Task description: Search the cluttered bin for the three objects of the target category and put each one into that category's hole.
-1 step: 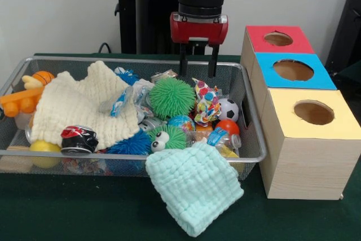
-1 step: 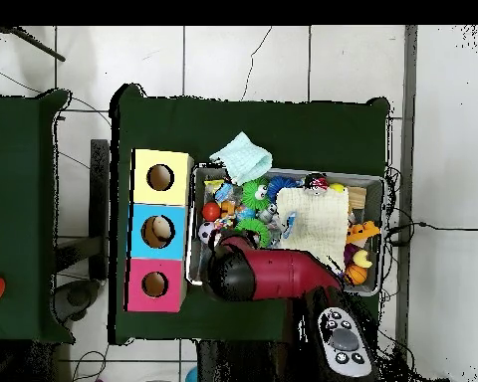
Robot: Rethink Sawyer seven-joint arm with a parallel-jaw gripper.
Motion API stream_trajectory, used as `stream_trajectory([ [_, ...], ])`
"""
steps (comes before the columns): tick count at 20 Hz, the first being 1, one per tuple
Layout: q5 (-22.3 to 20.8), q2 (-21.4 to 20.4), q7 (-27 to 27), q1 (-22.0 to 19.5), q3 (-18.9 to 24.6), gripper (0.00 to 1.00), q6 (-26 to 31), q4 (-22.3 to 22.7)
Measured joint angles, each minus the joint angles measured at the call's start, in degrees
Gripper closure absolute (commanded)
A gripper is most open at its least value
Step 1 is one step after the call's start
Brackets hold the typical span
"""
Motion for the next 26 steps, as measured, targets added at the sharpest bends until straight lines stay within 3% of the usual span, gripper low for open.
stream_trajectory([
  [26,0.02,1.42,0.00,2.90,-0.08,0.00,0.17,-5.18],
])
